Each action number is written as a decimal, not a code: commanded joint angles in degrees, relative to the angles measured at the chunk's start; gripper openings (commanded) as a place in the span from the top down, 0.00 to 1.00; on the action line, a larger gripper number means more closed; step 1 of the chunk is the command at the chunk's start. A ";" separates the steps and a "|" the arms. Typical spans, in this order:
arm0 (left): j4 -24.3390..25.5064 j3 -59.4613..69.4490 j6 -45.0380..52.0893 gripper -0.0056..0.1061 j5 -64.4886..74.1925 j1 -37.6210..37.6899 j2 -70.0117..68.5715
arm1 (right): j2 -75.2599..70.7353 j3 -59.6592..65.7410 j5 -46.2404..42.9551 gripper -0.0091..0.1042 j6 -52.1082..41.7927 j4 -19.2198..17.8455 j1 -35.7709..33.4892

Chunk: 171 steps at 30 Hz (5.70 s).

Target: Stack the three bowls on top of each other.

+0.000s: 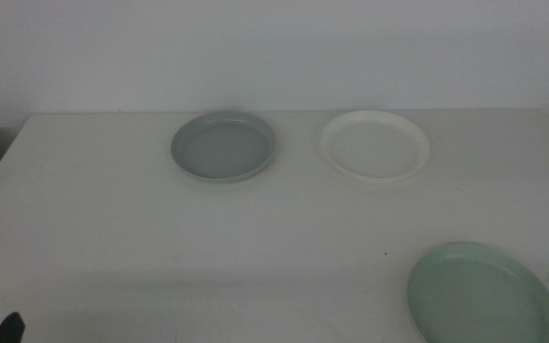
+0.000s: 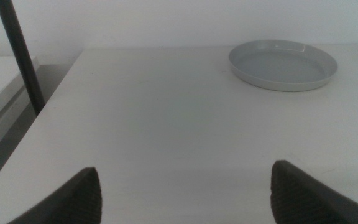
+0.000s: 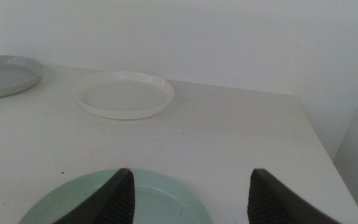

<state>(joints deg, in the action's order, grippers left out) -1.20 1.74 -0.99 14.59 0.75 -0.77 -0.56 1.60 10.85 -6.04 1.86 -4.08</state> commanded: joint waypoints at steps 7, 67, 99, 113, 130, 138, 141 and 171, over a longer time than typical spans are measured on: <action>-0.16 -0.25 -0.56 0.01 -4.56 0.08 -0.77 | -1.57 -0.36 -4.43 0.51 -0.22 -2.46 0.38; -0.16 -0.25 -0.56 0.01 -4.56 0.08 -0.77 | 82.70 -52.34 42.26 0.51 6.04 2.89 11.33; -0.16 -0.25 -0.56 0.01 -4.56 0.08 -0.77 | 87.66 -60.60 40.54 0.93 13.84 7.06 -3.25; -0.16 -0.25 -0.56 0.01 -4.56 0.08 -0.77 | 99.20 -72.87 37.29 0.93 17.53 13.54 -19.63; -0.16 -0.25 -0.56 0.01 -4.56 0.08 -0.77 | 109.39 -77.07 34.11 0.90 18.38 10.45 -20.09; -0.16 -0.25 -0.56 0.01 -4.56 0.08 -0.77 | 107.19 -78.53 36.69 0.59 18.31 8.60 -19.67; -0.16 -0.25 -0.56 0.01 -4.56 0.08 -0.77 | 104.41 -82.97 40.38 0.48 18.31 4.64 -18.76; -0.16 -0.25 -0.56 0.01 -4.56 0.08 -0.77 | 137.15 -129.66 44.28 0.49 14.35 -1.86 -1.92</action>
<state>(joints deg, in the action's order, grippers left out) -1.20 1.74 -0.99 14.59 0.75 -0.77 139.61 -125.35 57.55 9.12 -0.31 -6.39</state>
